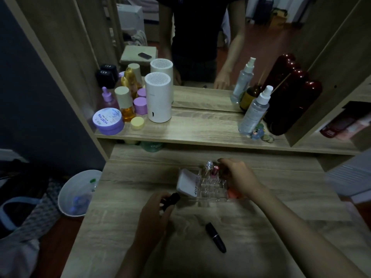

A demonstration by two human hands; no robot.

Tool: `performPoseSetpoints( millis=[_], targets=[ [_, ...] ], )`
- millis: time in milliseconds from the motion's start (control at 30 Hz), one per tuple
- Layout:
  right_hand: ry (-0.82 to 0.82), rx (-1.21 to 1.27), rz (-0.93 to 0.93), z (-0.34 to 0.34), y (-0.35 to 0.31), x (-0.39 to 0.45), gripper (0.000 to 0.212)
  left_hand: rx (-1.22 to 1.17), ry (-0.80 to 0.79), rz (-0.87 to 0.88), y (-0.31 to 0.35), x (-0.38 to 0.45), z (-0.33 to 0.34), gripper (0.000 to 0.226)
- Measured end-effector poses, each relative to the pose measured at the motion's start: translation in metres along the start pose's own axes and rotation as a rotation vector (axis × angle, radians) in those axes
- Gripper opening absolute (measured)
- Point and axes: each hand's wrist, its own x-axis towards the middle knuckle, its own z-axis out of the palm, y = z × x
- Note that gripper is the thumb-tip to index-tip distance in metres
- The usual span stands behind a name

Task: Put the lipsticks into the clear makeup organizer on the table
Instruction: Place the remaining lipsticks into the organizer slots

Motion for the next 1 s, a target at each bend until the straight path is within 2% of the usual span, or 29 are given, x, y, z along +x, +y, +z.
performPoseSetpoints(
  millis=[100, 167, 333, 433, 533, 567, 633, 800, 900, 1000],
  targets=[
    [0.005, 0.000, 0.008, -0.003, 0.002, -0.001, 0.051, -0.029, -0.015, 0.035, 0.014, 0.006, 0.002, 0.039],
    [0.005, -0.008, 0.017, -0.006, 0.003, -0.001, 0.051, -0.051, -0.024, 0.044, 0.021, 0.011, 0.005, 0.031],
    [0.069, 0.035, 0.032, -0.017, 0.004, -0.014, 0.065, -0.062, 0.027, 0.029, 0.035, 0.018, 0.008, 0.026],
    [0.219, 0.081, 0.112, -0.024, 0.011, -0.040, 0.064, -0.018, 0.021, 0.110, 0.042, 0.024, 0.007, 0.026],
    [0.440, 0.114, 0.203, -0.022, 0.010, -0.082, 0.050, 0.036, 0.039, 0.189, 0.049, 0.034, 0.005, 0.023],
    [0.463, 0.129, 0.210, -0.017, 0.008, -0.095, 0.045, 0.056, 0.044, 0.212, 0.052, 0.037, 0.005, 0.023],
    [0.364, 0.207, 0.220, 0.000, -0.001, -0.118, 0.039, 0.082, 0.040, 0.253, 0.058, 0.044, 0.006, 0.025],
    [-0.124, 0.197, 0.307, 0.059, -0.024, -0.139, 0.050, 0.084, -0.026, 0.315, 0.066, 0.052, 0.015, 0.025],
    [-0.272, 0.231, 0.345, 0.075, -0.032, -0.139, 0.062, 0.064, -0.059, 0.286, 0.064, 0.054, 0.024, 0.024],
    [-0.332, 0.230, 0.360, 0.081, -0.035, -0.137, 0.060, 0.065, -0.076, 0.265, 0.063, 0.057, 0.033, 0.031]
  ],
)
